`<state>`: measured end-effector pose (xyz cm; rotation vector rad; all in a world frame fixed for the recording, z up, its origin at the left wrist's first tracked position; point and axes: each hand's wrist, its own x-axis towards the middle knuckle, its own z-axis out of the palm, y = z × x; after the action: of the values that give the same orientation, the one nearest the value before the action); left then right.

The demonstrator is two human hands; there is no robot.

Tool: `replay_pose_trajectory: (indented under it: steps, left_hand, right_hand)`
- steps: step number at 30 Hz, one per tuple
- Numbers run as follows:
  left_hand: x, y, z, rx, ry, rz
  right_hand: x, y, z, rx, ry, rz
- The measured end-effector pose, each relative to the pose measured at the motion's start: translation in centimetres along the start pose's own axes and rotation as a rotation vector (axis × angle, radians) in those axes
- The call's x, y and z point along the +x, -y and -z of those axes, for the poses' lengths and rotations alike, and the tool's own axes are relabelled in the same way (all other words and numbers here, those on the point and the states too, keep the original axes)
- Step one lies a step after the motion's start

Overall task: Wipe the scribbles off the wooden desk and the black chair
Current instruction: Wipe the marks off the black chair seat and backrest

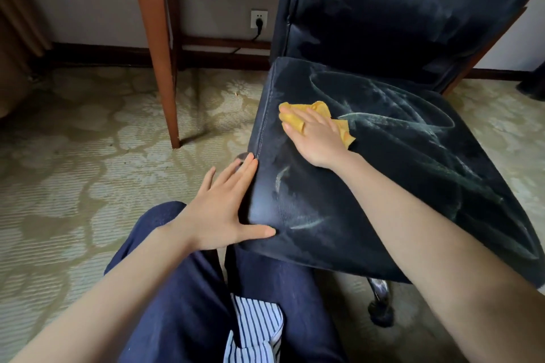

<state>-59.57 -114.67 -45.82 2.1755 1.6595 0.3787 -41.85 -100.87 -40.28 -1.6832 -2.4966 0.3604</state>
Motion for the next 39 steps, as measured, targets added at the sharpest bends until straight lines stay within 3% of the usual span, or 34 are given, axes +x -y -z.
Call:
replay_pose_trajectory:
  steps: [7,16,23,30,39]
  left_hand:
    - [0.2,0.7,1.6,0.193,0.127,0.003]
    - [0.0,1.0,1.2,0.094,0.106,0.004]
    - [-0.1,0.8,1.1,0.104,0.108,0.021]
    - [-0.4,0.7,1.1,0.111,0.113,0.049]
    - [-0.3,0.5,1.4,0.17,0.112,0.076]
  right_hand:
    - [3.0,1.9,-1.3,-0.07,0.044,-0.032]
    - [-5.5,1.9,-2.9,-0.203,0.012,0.287]
    - [-10.7,0.8,-4.6,-0.243,-0.158,0.429]
    - [-13.3,-1.1,-4.6,-0.311,-0.094,0.64]
    - [-3.7,0.7,-2.0,-0.106,-0.002,0.234]
